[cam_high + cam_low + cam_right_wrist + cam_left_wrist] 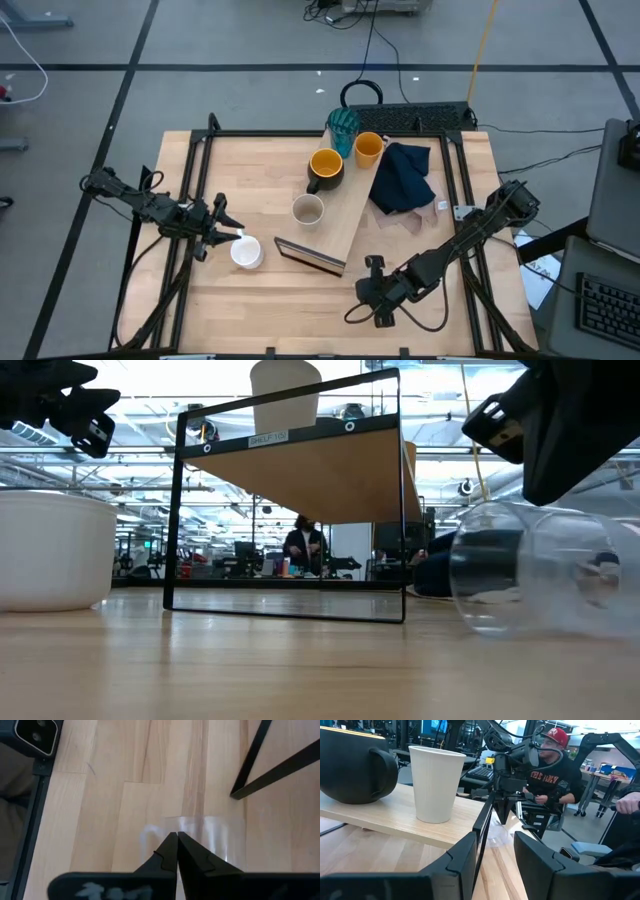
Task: Stack small to large cups/mugs on shelf
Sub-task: Put the transparent mug on the shelf
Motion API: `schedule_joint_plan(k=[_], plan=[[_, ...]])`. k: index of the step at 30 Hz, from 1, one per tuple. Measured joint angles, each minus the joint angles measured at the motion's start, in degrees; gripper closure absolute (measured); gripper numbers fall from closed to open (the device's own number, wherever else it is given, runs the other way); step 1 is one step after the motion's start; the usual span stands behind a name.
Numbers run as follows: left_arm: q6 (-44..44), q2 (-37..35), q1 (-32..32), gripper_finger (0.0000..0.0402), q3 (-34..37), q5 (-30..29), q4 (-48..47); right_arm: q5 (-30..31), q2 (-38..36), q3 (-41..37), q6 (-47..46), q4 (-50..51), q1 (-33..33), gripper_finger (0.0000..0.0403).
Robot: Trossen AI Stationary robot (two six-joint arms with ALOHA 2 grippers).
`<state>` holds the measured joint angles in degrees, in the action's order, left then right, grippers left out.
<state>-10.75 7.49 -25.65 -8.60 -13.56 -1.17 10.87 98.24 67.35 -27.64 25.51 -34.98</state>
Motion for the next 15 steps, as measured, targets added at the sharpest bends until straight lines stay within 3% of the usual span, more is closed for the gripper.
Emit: schedule_joint_plan(k=[15], plan=[[0.00, 0.00, 0.00, 0.0268, 0.00, -0.01, 0.15, -0.43, 0.00, 0.00, -0.87, 0.79, 0.00, 0.0403]])
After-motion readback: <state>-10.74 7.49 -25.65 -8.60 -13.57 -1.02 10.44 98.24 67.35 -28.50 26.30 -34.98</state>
